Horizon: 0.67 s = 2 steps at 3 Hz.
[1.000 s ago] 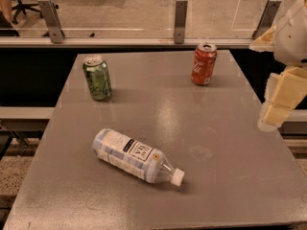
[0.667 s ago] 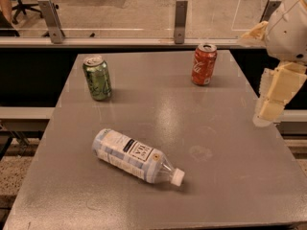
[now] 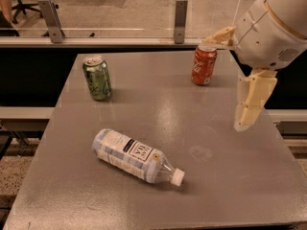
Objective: Place blue plastic bottle upright
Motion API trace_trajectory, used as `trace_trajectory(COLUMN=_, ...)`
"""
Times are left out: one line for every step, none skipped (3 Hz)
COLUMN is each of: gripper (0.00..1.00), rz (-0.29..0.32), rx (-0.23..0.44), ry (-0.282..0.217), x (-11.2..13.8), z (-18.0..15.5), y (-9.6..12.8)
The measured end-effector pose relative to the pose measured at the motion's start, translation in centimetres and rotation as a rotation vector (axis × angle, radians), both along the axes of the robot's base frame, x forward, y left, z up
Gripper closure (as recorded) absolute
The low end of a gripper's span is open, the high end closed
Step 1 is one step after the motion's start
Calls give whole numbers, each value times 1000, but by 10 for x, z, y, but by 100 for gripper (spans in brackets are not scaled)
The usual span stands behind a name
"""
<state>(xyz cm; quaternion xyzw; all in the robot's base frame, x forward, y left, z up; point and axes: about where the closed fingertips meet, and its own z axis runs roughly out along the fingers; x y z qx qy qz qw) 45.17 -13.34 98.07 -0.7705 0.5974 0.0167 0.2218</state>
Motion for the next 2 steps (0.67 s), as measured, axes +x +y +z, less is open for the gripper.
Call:
trace_trajectory(gripper=0, rz=129, rx=-20, ry=-23, x=-8, z=-14, y=29)
trace_trajectory(gripper=0, rz=320, rx=-42, ry=-59, x=-20, z=-27, y=66)
